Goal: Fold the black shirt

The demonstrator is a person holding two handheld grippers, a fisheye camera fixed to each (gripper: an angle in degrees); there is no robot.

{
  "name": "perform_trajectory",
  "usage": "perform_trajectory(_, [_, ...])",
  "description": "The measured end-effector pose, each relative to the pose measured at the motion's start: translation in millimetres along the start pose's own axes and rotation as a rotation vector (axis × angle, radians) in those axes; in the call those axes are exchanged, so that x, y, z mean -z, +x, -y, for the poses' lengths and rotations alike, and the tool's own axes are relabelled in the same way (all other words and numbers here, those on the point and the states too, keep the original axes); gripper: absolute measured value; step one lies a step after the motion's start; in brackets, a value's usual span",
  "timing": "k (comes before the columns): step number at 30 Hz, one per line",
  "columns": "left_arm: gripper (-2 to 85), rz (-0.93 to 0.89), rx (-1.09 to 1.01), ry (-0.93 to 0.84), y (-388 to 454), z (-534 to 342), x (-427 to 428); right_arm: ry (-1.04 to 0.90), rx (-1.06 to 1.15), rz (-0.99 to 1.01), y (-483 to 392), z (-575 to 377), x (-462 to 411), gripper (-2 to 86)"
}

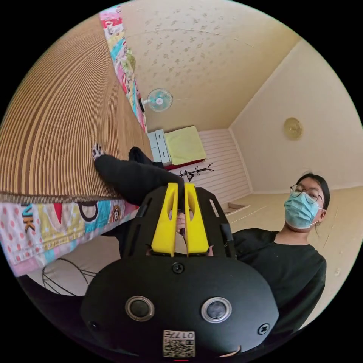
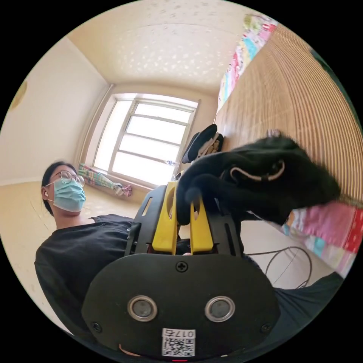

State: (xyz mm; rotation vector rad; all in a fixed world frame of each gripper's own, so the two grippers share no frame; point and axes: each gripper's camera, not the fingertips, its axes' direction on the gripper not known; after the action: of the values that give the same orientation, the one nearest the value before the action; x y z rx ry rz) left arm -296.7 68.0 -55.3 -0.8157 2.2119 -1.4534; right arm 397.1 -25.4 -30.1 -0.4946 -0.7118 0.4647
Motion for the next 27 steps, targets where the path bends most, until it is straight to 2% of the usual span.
perform_trajectory(2, [2.8, 0.041, -0.055, 0.038, 25.8, 4.7, 14.7, -0.014, 0.026, -0.015, -18.0, 16.5, -24.6, 1.2])
perform_trajectory(10, [2.3, 0.22, -0.054, 0.123, 73.1, 66.7, 106.9, -0.145, 0.081, -0.051, -30.6, 125.1, -169.0, 0.2])
perform_trajectory(15, [2.3, 0.315, -0.251, 0.26, 182.2, 145.5, 202.9, -0.18, 0.436, -0.184, -127.7, 212.4, -306.2, 0.2])
perform_trajectory(20, [3.1, 0.435, -0.385, 0.34, 261.7, 164.0, 288.0, -0.109, 0.741, -0.223, -193.8, 231.7, -434.9, 0.8])
perform_trajectory(25, [3.6, 0.565, -0.111, 0.458, 219.8, 130.7, 366.4, -0.168, 0.569, -0.227, -145.3, 225.8, -557.6, 2.2])
perform_trajectory(27, [3.6, 0.595, 0.031, 0.527, 180.7, 92.3, 395.4, -0.264, 0.48, -0.287, -102.6, 203.2, -611.5, 3.5])
